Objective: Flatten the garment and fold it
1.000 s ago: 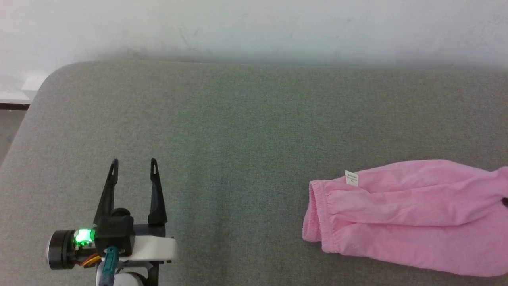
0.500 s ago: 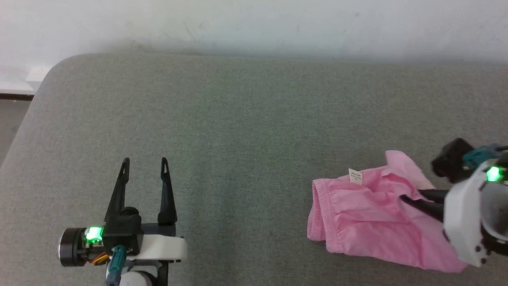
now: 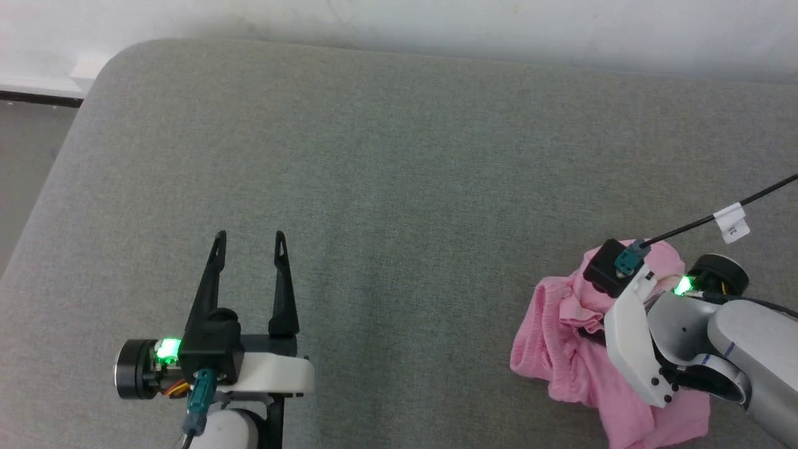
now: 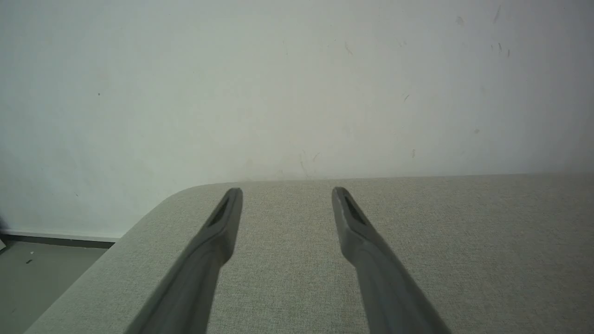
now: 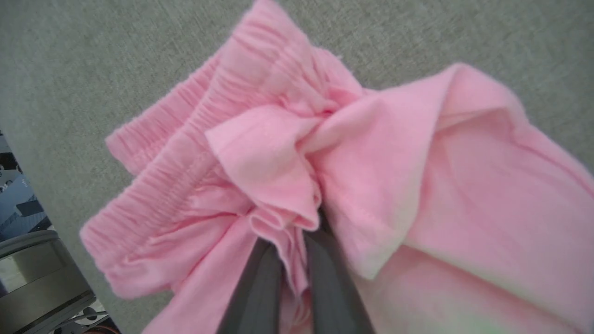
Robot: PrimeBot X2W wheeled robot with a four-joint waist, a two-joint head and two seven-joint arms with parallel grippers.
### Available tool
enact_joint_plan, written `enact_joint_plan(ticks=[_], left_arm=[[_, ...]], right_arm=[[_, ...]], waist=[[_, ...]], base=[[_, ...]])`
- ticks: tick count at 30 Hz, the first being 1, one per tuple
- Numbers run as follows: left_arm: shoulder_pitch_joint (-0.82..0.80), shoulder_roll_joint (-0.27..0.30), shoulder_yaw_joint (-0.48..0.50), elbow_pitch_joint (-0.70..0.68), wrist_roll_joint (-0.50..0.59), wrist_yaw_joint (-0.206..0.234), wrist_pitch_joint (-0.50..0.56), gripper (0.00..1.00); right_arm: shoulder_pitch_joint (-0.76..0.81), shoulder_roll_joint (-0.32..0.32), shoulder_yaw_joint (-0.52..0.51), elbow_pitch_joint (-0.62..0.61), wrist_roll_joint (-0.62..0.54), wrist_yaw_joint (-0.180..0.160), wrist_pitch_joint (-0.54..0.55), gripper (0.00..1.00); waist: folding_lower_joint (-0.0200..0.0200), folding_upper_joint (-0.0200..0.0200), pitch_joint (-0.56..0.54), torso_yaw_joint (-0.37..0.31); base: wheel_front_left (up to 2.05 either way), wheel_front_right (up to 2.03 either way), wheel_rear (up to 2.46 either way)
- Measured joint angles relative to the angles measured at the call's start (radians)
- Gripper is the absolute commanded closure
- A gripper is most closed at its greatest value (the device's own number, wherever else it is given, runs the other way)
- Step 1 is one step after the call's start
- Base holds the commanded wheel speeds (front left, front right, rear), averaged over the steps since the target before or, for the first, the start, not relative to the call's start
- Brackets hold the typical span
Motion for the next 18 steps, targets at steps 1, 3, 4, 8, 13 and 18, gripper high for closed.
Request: enact_joint_plan(ticks=[1, 3, 4, 8, 13, 18], left_arm=[[-0.001, -0.001, 0.000, 0.003, 0.000, 0.000, 0.000, 0.00], [-0.003, -0.001, 0.002, 0.008, 0.000, 0.000, 0.000, 0.00], [-0.002, -0.001, 0.004, 0.010, 0.000, 0.000, 0.000, 0.00], [-0.002, 0.000, 0.009, 0.024, 0.000, 0.000, 0.000, 0.00], [0.006, 0.007, 0.019, 0.033, 0.005, 0.000, 0.000, 0.00], [0.011, 0.018, 0.029, 0.029, 0.007, 0.000, 0.000, 0.00]], right_arm=[[-0.003, 0.009, 0.014, 0.026, 0.001, 0.000, -0.013, 1.00], [-0.019, 0.018, 0.036, 0.057, 0.011, 0.000, -0.042, 1.00], [-0.025, 0.021, 0.044, 0.065, 0.020, 0.000, -0.059, 0.97], [-0.041, 0.015, 0.080, 0.060, 0.021, 0.000, -0.151, 0.00], [-0.060, -0.031, 0.056, -0.026, 0.004, 0.000, -0.302, 0.00], [-0.056, -0.095, -0.079, -0.086, -0.046, 0.000, -0.450, 0.00]], waist=[[-0.0001, 0.0000, 0.004, 0.003], [-0.0001, 0.0000, 0.007, 0.007], [-0.0001, 0.0000, 0.007, 0.006], [0.0000, 0.0000, -0.004, -0.006], [-0.0002, 0.0000, -0.037, -0.038], [-0.0002, 0.0000, -0.068, -0.082]], base=[[0.00, 0.00, 0.00], [0.00, 0.00, 0.00], [0.00, 0.00, 0.00], [0.00, 0.00, 0.00], [0.00, 0.00, 0.00], [0.00, 0.00, 0.00]])
